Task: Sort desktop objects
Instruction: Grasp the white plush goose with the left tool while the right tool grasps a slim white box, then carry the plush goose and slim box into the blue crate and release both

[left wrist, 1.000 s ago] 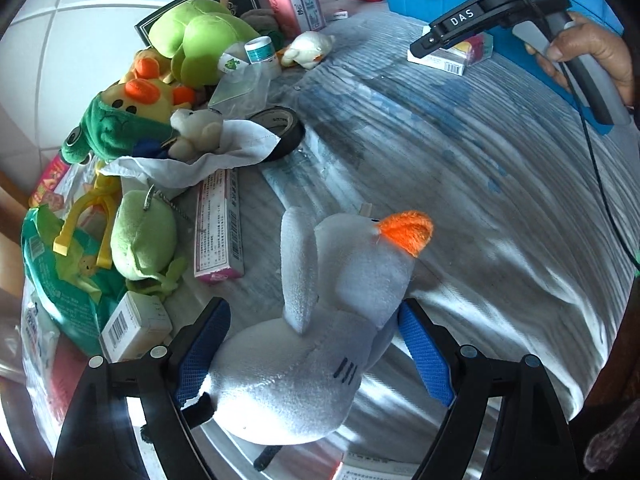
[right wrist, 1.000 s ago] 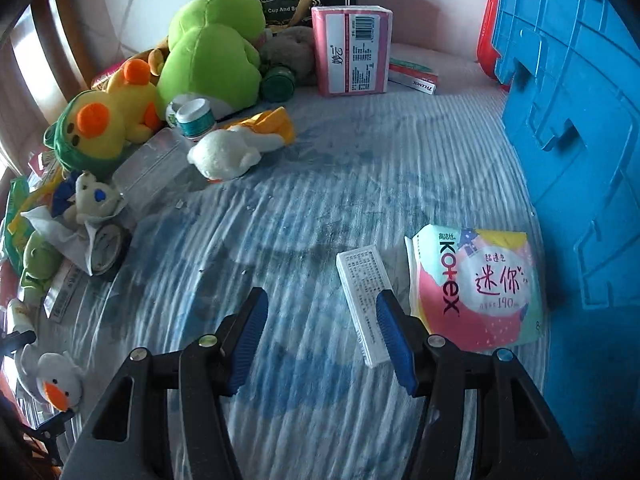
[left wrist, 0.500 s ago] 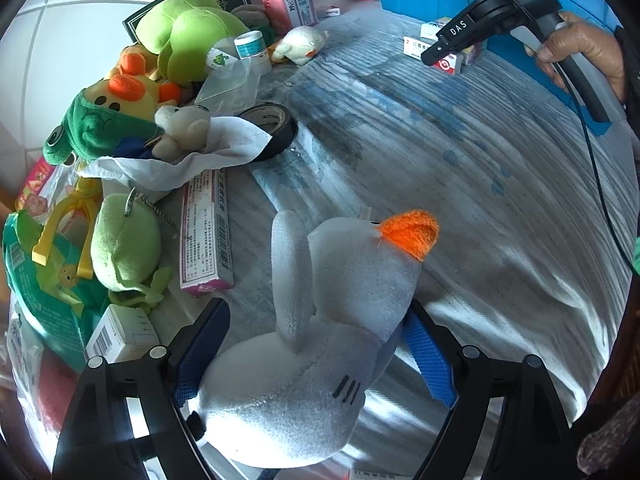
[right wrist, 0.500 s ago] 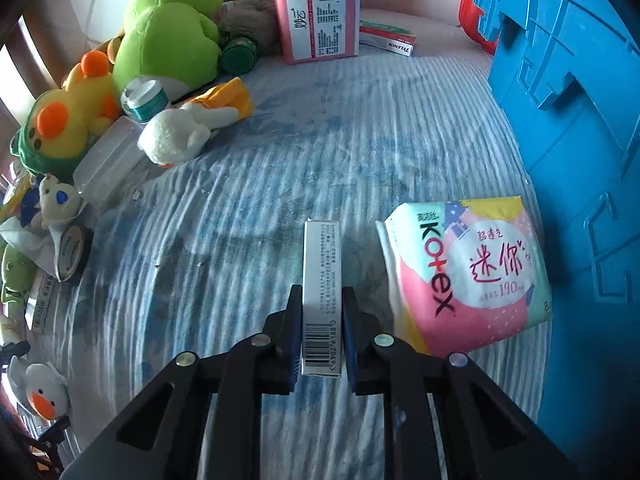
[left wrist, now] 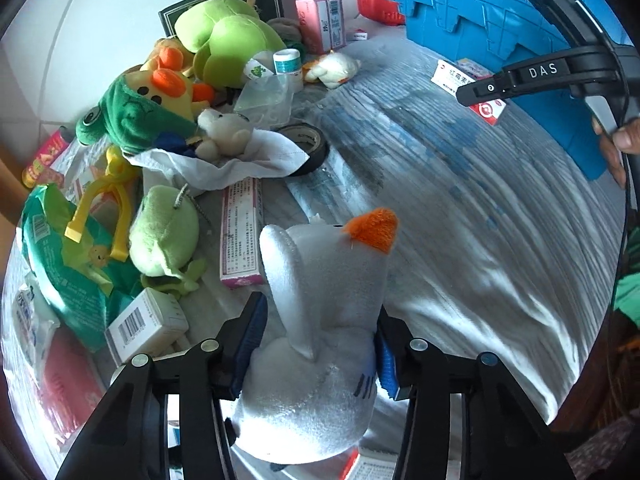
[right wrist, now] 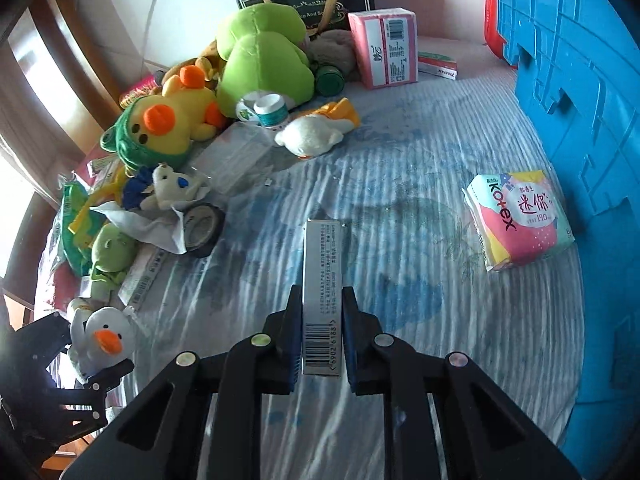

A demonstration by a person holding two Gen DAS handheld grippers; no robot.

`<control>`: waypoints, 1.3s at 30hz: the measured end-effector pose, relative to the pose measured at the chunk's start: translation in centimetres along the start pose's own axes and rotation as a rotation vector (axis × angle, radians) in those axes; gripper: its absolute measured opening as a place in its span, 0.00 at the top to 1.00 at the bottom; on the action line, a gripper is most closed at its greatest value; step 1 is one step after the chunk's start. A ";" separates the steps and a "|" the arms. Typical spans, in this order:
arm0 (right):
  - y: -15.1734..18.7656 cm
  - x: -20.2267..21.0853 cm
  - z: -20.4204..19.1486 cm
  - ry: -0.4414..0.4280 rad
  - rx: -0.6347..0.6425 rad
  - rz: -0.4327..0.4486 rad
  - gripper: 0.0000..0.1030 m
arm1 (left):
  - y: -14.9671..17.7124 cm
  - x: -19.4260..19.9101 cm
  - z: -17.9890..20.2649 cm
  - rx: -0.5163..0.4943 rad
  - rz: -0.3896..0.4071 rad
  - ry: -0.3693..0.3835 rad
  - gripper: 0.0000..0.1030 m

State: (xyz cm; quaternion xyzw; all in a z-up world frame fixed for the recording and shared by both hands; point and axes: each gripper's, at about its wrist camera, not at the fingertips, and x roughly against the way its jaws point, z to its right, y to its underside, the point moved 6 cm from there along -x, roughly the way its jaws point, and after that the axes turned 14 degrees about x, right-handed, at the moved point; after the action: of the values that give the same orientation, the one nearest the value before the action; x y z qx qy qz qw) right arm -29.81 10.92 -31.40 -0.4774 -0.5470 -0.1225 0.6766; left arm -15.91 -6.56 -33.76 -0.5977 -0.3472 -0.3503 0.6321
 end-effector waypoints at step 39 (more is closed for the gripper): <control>-1.1 40.7 8.9 0.342 -0.050 0.641 0.83 | -24.8 28.0 30.7 -0.160 0.617 0.341 0.65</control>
State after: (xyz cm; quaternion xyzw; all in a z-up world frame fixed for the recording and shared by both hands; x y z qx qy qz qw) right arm -20.95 31.78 3.62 -0.6136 -0.2454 0.0046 0.7505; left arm -23.39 22.35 4.32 -0.6548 -0.0115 -0.2636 0.7083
